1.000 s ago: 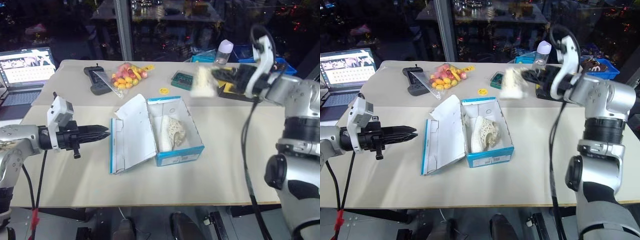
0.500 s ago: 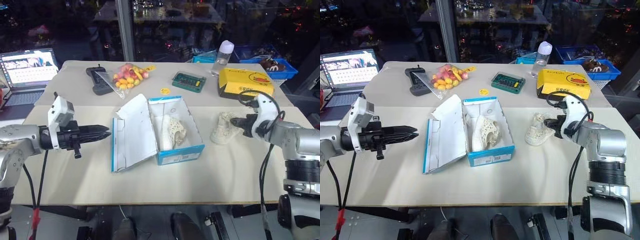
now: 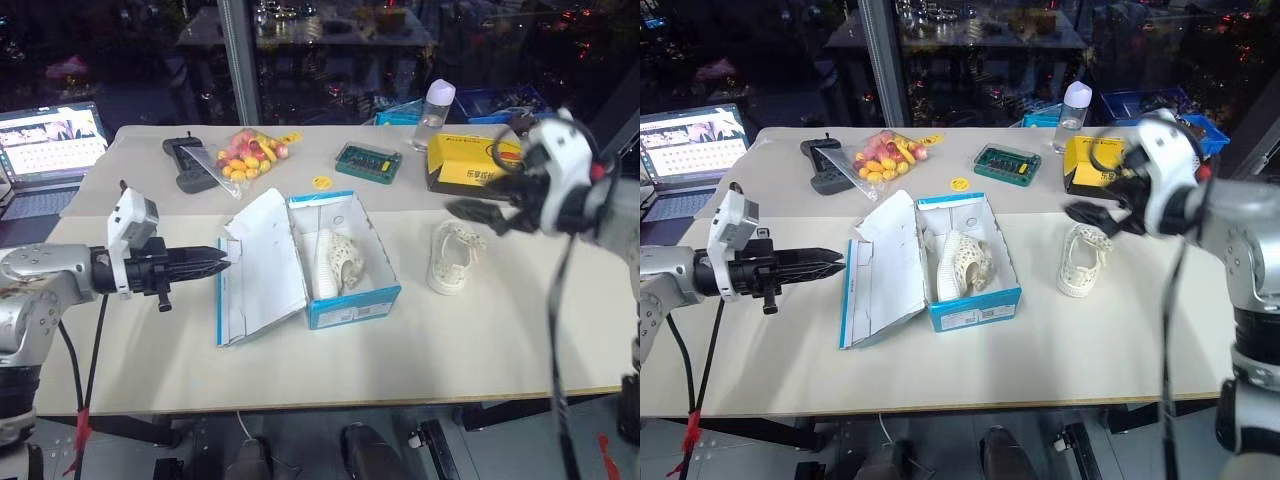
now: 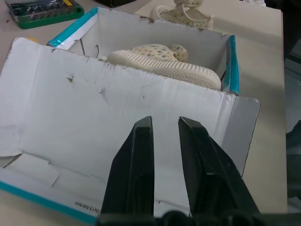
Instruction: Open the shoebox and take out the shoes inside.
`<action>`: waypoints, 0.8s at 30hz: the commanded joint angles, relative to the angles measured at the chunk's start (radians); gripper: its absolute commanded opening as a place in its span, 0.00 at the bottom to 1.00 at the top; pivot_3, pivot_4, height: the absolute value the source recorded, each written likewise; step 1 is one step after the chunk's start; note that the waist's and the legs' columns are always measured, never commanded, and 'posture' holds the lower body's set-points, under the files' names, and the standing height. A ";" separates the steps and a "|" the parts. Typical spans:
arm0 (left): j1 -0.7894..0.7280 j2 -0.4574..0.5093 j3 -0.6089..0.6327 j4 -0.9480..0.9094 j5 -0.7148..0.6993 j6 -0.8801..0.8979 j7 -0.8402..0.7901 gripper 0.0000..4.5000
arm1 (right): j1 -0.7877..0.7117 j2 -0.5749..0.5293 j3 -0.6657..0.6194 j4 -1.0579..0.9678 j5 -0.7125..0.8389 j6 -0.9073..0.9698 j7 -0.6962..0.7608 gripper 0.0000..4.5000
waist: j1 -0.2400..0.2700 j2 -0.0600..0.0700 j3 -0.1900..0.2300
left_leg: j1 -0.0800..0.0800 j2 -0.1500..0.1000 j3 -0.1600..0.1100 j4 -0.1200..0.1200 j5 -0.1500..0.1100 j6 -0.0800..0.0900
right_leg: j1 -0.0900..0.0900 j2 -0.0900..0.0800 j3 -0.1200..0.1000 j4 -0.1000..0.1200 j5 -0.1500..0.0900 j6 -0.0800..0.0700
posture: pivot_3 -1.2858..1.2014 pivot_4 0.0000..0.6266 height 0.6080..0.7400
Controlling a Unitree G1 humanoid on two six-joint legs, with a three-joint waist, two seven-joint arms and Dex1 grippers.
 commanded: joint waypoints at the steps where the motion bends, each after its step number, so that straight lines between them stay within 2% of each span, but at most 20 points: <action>1: -0.019 -0.001 0.008 -0.002 0.003 -0.009 -0.002 0.20 | -0.072 0.092 0.116 0.002 0.020 0.045 0.008 0.99 | 0.000 -0.002 -0.001 | 0.000 0.000 0.000 0.000 0.000 0.000 | 0.001 0.000 0.000 0.000 0.000 0.000 | 0.52 0.24 1.00; 4: -0.016 -0.005 0.009 -0.010 0.003 -0.007 0.003 0.20 | -0.077 0.136 0.223 0.045 -0.021 0.040 0.013 0.99 | 0.009 -0.003 -0.002 | -0.002 0.000 0.000 0.001 0.000 0.000 | 0.001 0.000 0.000 -0.001 -0.001 0.000 | 0.52 0.24 1.00; 7: -0.002 -0.003 0.023 -0.024 -0.005 -0.001 0.009 0.20 | -0.035 0.110 0.296 0.061 -0.050 0.015 0.049 0.99 | 0.026 -0.003 -0.002 | -0.007 -0.001 0.000 0.002 0.000 0.000 | -0.002 -0.001 0.000 -0.002 -0.001 0.002 | 0.52 0.24 1.00; 15: 0.036 0.003 0.053 -0.050 -0.015 0.009 0.023 0.20 | 0.016 0.053 0.442 0.113 -0.182 -0.087 0.133 0.99 | 0.040 -0.003 -0.002 | -0.007 0.000 0.000 0.000 0.000 0.000 | -0.003 -0.002 -0.003 -0.001 -0.005 0.000 | 0.52 0.24 1.00; 19: 0.044 0.002 0.060 -0.056 -0.015 0.011 0.028 0.20 | 0.020 0.106 0.501 0.190 -0.258 -0.138 0.129 0.99 | 0.039 -0.003 -0.002 | -0.004 0.000 0.000 0.001 0.000 0.000 | -0.001 -0.001 -0.003 0.000 -0.003 0.000 | 0.52 0.24 1.00; 24: 0.051 0.002 0.063 -0.062 -0.016 0.011 0.032 0.20 | 0.011 0.172 0.497 0.271 -0.310 -0.149 0.115 0.99 | 0.038 -0.005 -0.003 | -0.003 0.000 0.000 0.004 0.000 0.001 | 0.001 -0.001 -0.002 0.000 -0.001 0.000 | 0.52 0.24 1.00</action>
